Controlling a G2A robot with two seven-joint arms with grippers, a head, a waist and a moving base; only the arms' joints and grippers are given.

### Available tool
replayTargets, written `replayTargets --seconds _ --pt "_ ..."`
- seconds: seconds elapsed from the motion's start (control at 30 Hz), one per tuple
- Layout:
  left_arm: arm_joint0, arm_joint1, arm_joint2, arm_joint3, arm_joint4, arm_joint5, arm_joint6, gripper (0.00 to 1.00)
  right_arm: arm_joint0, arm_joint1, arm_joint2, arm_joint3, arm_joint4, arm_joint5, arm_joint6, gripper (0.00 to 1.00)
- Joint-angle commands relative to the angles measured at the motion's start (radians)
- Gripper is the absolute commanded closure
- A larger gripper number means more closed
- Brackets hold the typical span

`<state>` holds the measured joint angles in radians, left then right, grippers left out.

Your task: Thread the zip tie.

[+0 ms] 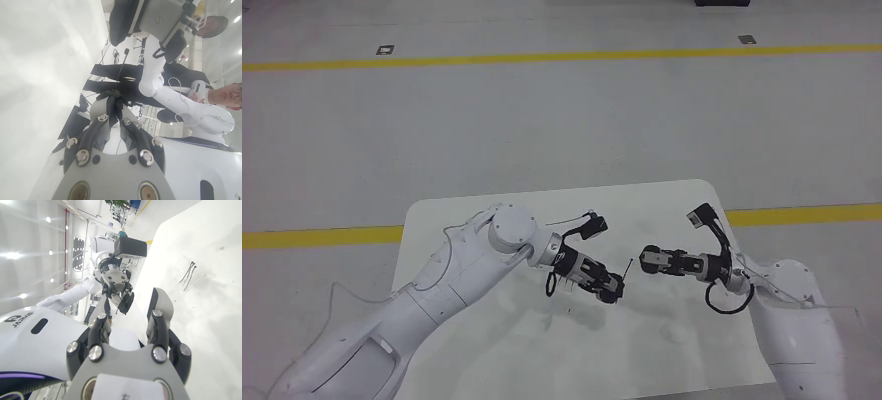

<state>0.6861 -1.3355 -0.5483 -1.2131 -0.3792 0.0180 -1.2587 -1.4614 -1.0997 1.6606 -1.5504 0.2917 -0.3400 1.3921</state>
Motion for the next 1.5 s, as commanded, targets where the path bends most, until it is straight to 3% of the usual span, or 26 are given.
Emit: replayTargets --seconds 0.0,0.57,1.03,1.47 --pt "0.000 0.000 0.003 -0.003 0.000 0.002 -0.007 1.00 0.000 0.002 -0.011 0.003 0.005 0.000 -0.002 0.57" --pt "0.004 0.001 0.016 -0.002 -0.057 -0.008 -0.071 1.00 0.001 0.016 -0.064 0.010 0.014 0.000 -0.002 0.70" --pt "-0.005 -0.002 0.028 0.014 -0.076 -0.009 -0.076 1.00 -0.006 0.030 -0.085 -0.013 0.035 0.000 -0.002 0.76" --pt "-0.015 -0.006 0.038 0.029 -0.084 -0.011 -0.074 1.00 0.002 0.039 -0.096 -0.011 0.036 0.000 -0.002 0.93"
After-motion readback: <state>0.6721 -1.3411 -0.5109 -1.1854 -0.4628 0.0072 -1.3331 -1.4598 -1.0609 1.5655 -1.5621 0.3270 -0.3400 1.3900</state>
